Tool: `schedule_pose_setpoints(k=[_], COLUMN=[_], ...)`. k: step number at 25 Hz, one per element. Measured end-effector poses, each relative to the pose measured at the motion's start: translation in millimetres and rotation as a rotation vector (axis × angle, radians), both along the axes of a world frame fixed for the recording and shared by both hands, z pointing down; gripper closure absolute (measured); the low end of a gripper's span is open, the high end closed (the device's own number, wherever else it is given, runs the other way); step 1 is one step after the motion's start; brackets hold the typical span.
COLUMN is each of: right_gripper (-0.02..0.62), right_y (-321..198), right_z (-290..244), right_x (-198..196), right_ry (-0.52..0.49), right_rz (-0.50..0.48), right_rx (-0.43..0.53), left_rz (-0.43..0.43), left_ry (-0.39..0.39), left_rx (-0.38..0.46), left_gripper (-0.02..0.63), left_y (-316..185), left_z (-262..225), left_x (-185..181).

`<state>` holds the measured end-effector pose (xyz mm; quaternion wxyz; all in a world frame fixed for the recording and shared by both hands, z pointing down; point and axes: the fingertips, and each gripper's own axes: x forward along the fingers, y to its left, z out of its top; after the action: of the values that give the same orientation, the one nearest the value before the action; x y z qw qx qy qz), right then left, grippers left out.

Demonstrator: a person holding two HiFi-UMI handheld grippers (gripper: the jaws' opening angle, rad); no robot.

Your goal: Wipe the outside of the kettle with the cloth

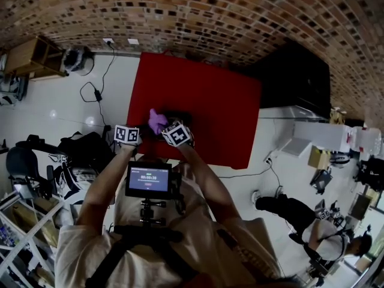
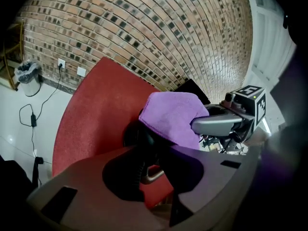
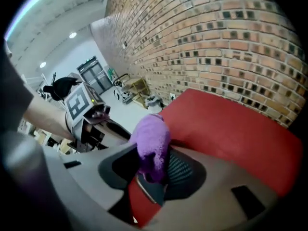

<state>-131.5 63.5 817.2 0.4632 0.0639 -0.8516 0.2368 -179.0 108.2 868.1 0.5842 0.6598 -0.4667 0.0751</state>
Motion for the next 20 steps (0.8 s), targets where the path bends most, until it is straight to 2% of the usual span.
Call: schedule_pose_setpoints(k=[3,7,10,12,14,16,18,20], right_gripper=[0.43,0.43,0.433,0.434,0.434,0.434,0.433,0.431], right_y=[-20,-61,-83,-95,-111,-117,-103,-77], right_z=[-1,-1,19,23,3,-29,-41,-34], right_x=[41,119,171,185,169,122,66,13], right_ry=[0.002,-0.022,0.078,0.098,0.03,-0.064,-0.114,-0.091], right_rz=[0.108,0.338,0.433,0.463,0.474,0.423,0.312,0.177], right_rx=[-0.014,-0.075,-0.063,-0.043,-0.012,0.009,-0.031,-0.09], left_rz=[0.014,0.024,0.02,0.018,0.017,0.012,0.004,0.002], left_ry=[-0.003,0.006,0.013,0.017,0.019,0.019,0.022,0.025], left_rx=[0.004,0.008,0.008,0.005,0.004,0.002,0.001,0.0], left_gripper=[0.522,0.52,0.518,0.518,0.518,0.518,0.517,0.517], left_y=[3,7,8,8,6,5,6,7], left_z=[1,3,3,4,4,4,4,4], left_x=[1,3,2,3,4,4,3,4])
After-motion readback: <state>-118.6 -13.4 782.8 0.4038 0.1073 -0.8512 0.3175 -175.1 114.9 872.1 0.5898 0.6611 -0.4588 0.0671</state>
